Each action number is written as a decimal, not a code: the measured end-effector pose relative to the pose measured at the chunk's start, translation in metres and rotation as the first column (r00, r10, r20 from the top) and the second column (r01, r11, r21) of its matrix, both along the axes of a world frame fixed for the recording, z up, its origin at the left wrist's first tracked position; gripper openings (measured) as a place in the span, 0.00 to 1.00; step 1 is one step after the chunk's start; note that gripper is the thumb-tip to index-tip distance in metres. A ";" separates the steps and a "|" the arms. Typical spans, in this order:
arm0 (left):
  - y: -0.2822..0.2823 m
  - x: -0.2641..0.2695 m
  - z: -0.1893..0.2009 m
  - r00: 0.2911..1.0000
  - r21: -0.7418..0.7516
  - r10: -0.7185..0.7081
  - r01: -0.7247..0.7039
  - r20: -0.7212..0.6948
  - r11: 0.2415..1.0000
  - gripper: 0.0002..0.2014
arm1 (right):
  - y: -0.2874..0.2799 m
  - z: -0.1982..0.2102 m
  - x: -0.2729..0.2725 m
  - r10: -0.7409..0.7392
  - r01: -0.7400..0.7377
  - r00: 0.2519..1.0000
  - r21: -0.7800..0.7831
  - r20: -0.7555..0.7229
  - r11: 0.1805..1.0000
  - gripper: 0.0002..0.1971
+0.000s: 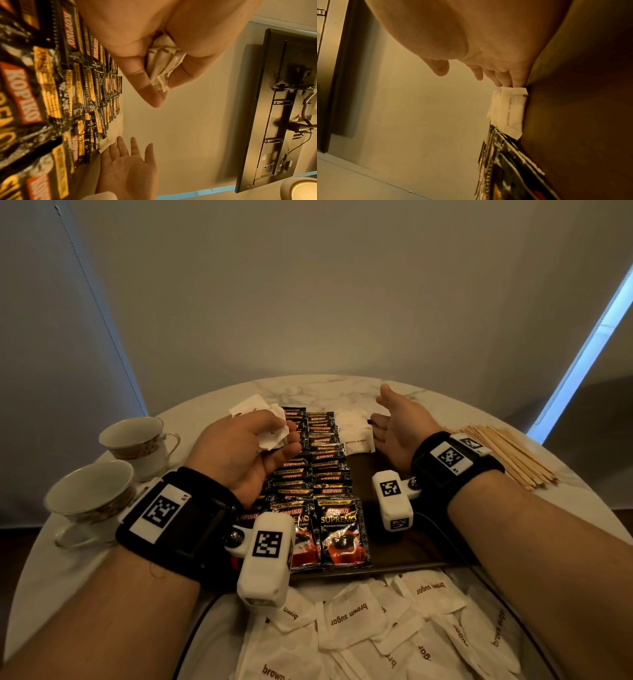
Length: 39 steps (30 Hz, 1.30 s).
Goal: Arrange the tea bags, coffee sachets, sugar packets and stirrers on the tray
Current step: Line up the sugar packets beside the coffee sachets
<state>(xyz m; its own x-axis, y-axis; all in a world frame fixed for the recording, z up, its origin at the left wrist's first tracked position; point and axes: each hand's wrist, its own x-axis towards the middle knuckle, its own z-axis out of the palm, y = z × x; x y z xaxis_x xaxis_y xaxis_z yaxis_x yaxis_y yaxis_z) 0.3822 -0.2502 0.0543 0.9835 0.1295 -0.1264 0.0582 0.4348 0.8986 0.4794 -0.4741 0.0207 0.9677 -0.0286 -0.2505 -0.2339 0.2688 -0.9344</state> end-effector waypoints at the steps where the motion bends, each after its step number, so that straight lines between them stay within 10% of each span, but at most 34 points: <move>1: 0.000 0.000 0.000 1.000 0.000 -0.003 0.003 0.001 1.000 0.13 | -0.001 -0.001 0.001 0.002 -0.002 1.000 -0.001 0.000 1.000 0.38; 17: -0.005 -0.008 0.002 0.984 -0.062 -0.179 0.179 0.007 0.982 0.09 | -0.004 0.025 -0.022 0.029 -0.017 0.988 -0.081 0.154 0.997 0.24; 26: -0.013 -0.016 -0.004 0.974 0.125 -0.226 0.220 0.034 0.967 0.13 | 0.022 0.036 -0.093 0.438 -0.365 0.860 -0.286 0.262 0.886 0.19; 30: -0.019 -0.019 -0.008 0.967 0.173 -0.249 0.238 0.045 0.956 0.21 | 0.027 0.025 -0.101 0.360 -0.273 0.885 -0.298 0.295 0.915 0.04; 39: -0.025 -0.022 -0.013 0.956 0.351 -0.254 0.191 0.145 0.917 0.15 | 0.024 0.026 -0.104 0.347 -0.307 0.897 -0.182 0.272 0.934 0.08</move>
